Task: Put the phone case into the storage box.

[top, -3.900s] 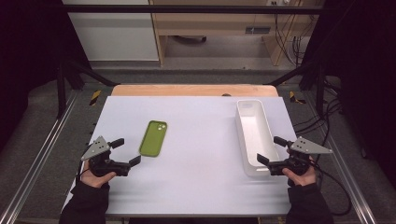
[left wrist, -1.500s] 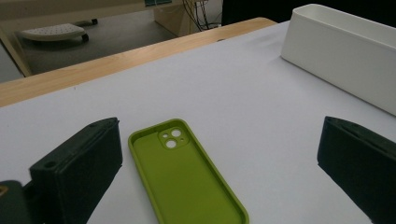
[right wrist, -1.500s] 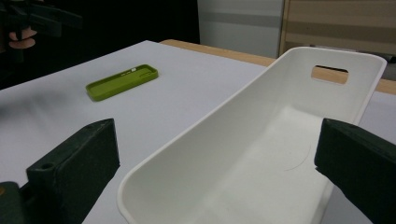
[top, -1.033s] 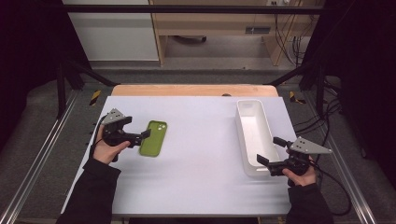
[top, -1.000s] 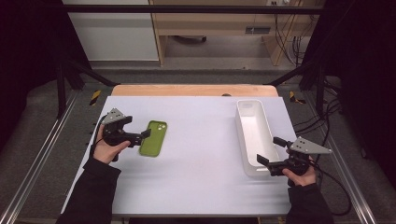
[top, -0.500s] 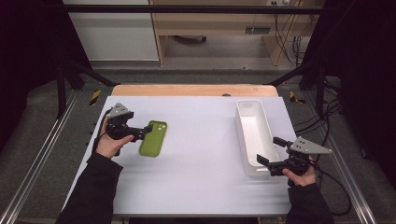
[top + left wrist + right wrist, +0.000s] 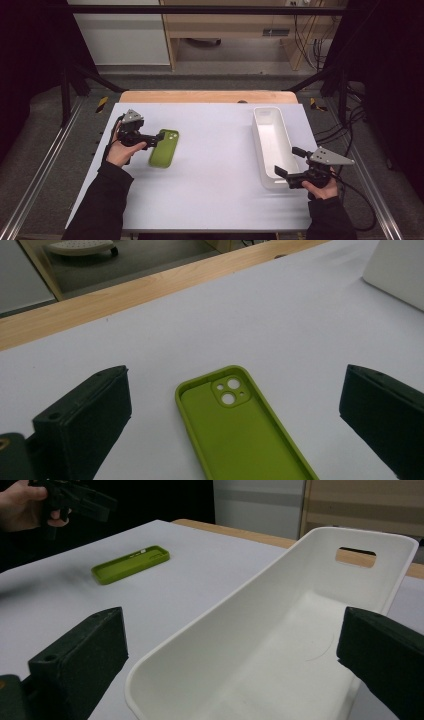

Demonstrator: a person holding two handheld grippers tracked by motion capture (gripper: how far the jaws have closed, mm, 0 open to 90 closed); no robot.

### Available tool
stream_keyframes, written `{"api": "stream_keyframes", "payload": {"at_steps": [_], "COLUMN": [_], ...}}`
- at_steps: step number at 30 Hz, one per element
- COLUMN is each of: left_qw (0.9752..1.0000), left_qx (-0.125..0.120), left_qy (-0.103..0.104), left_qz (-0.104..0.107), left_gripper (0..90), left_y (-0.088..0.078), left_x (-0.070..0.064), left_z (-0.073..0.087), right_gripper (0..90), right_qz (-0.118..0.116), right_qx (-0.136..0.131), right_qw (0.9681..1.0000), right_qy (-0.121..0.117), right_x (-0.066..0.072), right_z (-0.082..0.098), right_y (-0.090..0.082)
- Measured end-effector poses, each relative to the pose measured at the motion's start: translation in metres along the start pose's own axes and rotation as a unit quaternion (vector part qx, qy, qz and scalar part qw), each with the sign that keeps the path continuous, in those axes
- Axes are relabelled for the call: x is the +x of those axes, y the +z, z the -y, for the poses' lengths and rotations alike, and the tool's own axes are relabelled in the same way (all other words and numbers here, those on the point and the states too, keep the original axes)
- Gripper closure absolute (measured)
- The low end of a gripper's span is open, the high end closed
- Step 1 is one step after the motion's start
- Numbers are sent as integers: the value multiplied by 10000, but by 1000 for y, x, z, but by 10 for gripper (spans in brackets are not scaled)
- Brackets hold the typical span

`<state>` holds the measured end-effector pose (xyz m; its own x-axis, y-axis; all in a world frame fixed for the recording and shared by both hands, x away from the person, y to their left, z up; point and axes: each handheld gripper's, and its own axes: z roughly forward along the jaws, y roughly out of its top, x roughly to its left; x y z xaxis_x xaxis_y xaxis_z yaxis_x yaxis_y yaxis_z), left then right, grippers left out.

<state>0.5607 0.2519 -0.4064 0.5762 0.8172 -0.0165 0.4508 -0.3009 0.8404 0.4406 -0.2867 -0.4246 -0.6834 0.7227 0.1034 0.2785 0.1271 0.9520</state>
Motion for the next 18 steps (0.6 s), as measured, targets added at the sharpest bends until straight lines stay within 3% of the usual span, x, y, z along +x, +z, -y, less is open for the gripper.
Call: {"api": "stream_keyframes", "payload": {"at_steps": [18], "left_qw": [9989], "left_qx": [451], "left_qy": [-110], "left_qz": [-49], "left_gripper": [5], "left_y": [18], "left_x": [5], "left_z": [11], "right_gripper": [5], "right_qz": [15], "right_qx": [-11], "right_qw": [10000], "right_qy": [7], "right_x": [0], "right_z": [0], "right_y": [0]}}
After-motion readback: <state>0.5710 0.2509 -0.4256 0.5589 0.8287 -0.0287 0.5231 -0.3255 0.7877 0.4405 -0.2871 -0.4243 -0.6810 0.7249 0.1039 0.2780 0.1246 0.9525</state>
